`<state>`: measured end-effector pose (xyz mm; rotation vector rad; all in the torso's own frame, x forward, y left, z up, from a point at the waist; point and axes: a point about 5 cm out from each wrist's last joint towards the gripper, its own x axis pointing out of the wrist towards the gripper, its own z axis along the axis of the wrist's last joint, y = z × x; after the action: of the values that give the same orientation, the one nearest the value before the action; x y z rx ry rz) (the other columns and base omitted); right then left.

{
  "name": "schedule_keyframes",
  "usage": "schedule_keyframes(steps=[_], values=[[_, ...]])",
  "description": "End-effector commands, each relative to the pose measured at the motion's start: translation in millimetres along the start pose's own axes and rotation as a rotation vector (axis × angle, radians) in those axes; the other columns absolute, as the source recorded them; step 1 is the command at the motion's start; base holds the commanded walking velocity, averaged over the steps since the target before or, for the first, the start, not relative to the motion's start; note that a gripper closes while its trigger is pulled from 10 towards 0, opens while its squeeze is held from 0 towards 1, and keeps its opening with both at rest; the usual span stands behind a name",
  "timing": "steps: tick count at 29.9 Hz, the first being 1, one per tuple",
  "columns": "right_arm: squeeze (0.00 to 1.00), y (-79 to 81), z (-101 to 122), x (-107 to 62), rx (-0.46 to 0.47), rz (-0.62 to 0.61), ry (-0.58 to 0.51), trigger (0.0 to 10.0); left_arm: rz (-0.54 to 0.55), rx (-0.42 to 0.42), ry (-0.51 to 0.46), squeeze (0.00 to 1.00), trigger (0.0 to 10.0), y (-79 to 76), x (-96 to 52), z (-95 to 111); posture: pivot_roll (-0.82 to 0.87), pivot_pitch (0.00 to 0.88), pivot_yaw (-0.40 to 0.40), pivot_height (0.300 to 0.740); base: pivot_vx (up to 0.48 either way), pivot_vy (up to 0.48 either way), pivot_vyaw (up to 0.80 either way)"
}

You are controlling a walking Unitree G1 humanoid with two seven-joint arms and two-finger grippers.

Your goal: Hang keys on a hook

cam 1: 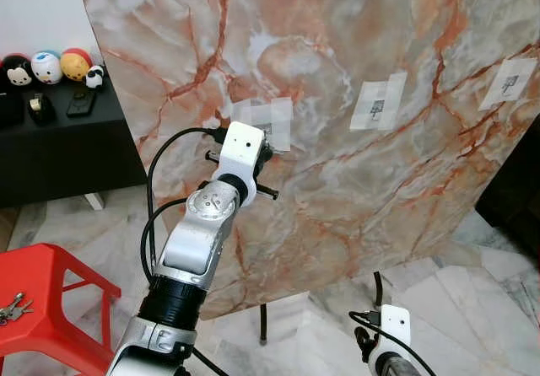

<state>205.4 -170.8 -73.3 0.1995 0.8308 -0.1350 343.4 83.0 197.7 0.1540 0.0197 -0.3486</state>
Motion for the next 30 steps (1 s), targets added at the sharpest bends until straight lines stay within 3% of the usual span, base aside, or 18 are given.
schedule_keyframes(steps=[1,11,30], values=[[0.0,-2.4,-0.1,-0.2,0.001,-0.008,0.001,10.0,-0.011,0.022,0.026,0.0,10.0,-3.8,3.3,1.2,0.09,0.0,-0.057,0.74,0.0,0.0,0.0],[0.0,-0.6,-1.8,-0.4,0.003,-0.007,0.005,10.0,-0.044,0.034,0.048,0.0,10.0,-11.2,5.2,-0.4,0.09,0.0,-0.055,0.74,0.0,0.0,0.0],[0.0,-2.0,-3.8,-0.9,0.005,-0.009,0.012,10.0,-0.046,0.071,0.006,0.0,10.0,-10.8,0.9,8.4,0.09,0.0,-0.057,0.74,0.0,0.0,0.0]])
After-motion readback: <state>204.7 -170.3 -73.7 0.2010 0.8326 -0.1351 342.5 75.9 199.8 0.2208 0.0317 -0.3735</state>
